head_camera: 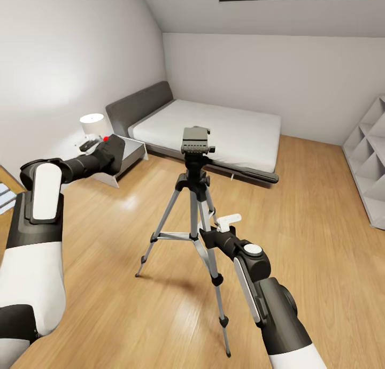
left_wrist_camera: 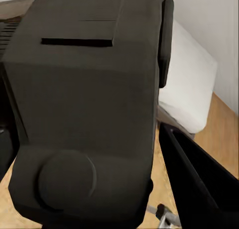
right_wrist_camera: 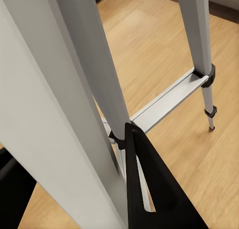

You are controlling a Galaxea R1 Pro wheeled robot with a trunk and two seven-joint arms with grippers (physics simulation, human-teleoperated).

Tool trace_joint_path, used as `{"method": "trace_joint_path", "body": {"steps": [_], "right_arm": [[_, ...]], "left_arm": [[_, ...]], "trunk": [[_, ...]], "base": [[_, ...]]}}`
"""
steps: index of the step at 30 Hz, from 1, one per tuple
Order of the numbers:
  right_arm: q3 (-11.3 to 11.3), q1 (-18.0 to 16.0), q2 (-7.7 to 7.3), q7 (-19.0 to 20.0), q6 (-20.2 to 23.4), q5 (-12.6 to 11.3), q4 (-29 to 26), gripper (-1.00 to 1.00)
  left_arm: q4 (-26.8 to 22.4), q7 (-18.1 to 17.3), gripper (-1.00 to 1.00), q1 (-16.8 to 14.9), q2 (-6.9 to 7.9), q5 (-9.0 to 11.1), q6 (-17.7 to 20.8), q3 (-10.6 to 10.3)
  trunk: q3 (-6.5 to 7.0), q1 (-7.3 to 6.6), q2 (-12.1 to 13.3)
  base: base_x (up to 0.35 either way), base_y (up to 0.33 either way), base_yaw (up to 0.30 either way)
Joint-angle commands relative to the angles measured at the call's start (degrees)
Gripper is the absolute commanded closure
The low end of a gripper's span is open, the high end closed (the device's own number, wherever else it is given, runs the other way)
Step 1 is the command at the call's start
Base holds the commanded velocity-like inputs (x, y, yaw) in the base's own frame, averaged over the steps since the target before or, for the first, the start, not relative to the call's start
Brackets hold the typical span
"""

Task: Attach the digital camera to the camera tripod in the bedroom.

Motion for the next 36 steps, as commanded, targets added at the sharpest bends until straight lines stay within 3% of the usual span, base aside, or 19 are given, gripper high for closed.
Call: {"method": "trace_joint_path", "body": {"steps": [1,8,16,21,27,30,36], "right_arm": [[-0.01,-0.05,0.03,0.37,0.3,0.25,-0.09,1.0],[0.06,-0.05,0.03,0.37,0.34,0.25,-0.16,1.0],[-0.03,-0.05,0.03,0.37,0.63,0.25,-0.18,1.0],[0.29,-0.05,-0.31,0.44,1.11,0.8,-0.46,1.0],[0.36,-0.05,-0.06,0.35,1.22,1.04,-0.96,1.0],[0.32,-0.05,0.03,0.25,1.19,1.04,-0.97,1.0],[0.31,-0.05,0.03,0.23,1.18,1.04,-0.97,1.0]], "left_arm": [[-0.06,0.44,1.0,-0.05,-0.19,0.74,-0.09,0.12],[-0.21,0.58,1.0,-0.05,-2.19,1.7,-1.06,0.38],[-0.37,-0.24,1.0,-0.06,-2.69,1.88,-1.13,-0.24],[-0.08,-1.66,1.0,-0.38,-2.29,2.02,-1.89,-2.83],[1.86,-2.84,1.0,-2.31,-0.34,-0.52,-3.71,-4.76],[0.86,-3.46,1.0,-2.61,-1.31,-0.83,-4.33,-5.67],[-1.07,-4.68,1.0,-0.68,-3.21,1.92,-6.35,-3.78]], "trunk": [[-0.1,0.03,-0.12],[-0.1,0.03,-0.12],[-0.1,0.03,-0.12],[-0.1,0.03,-0.12],[-0.1,0.03,-0.12],[-0.1,0.03,-0.12],[-0.1,0.03,-0.12]], "base": [[0.0,0.0,0.0],[0.0,0.0,0.0],[0.0,0.0,0.0],[0.0,0.0,0.0],[0.0,0.0,0.0],[0.0,0.0,0.0],[0.0,0.0,0.0]]}}
